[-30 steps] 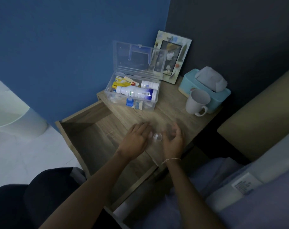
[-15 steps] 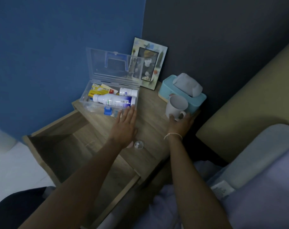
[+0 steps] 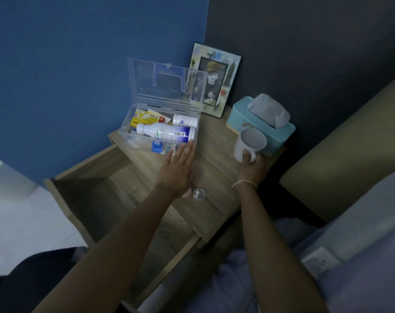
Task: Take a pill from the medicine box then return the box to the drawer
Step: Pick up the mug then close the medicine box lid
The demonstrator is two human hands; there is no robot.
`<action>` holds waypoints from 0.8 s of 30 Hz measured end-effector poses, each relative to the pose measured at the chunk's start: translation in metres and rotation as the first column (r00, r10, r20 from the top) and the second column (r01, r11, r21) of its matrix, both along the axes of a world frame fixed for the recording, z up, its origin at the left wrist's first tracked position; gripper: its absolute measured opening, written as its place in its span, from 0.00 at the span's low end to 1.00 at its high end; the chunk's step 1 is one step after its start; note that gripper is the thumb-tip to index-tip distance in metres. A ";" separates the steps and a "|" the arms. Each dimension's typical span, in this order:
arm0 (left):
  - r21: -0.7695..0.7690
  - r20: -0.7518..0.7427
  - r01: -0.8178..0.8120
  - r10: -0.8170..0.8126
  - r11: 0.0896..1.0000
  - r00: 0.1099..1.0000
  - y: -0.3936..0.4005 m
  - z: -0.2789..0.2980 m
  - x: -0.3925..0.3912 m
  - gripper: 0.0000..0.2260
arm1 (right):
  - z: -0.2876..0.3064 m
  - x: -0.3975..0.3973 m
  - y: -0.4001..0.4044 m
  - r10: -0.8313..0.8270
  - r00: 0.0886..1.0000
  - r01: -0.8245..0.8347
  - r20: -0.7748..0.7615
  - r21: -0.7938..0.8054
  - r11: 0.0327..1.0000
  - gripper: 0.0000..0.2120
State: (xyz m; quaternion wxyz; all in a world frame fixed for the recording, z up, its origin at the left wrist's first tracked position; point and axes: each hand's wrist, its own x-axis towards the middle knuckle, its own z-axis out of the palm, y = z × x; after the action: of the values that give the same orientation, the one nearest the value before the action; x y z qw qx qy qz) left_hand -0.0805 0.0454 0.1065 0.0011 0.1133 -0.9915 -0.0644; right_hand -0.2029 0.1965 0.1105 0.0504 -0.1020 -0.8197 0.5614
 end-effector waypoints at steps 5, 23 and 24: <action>0.045 -0.025 -0.004 0.005 0.999 1.000 -0.002 0.002 0.006 0.32 | -0.004 0.032 0.000 0.065 0.995 -0.063 -0.072 0.032 0.997 0.15; 0.253 0.023 -0.161 0.161 0.954 0.987 0.001 -0.025 0.076 0.28 | -0.020 0.107 0.012 0.173 0.983 -0.177 -0.066 -0.060 0.982 0.13; 0.253 0.035 -0.163 0.159 0.954 0.987 0.001 -0.026 0.078 0.27 | -0.020 0.108 0.012 0.179 0.982 -0.183 -0.053 -0.103 0.978 0.15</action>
State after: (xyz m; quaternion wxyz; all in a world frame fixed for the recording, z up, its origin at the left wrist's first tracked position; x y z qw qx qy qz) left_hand -0.0026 0.0462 0.0802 -0.0155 0.1932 -0.9624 -0.1901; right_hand -0.0945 0.2083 0.0902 0.0111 -0.0175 -0.7928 0.6091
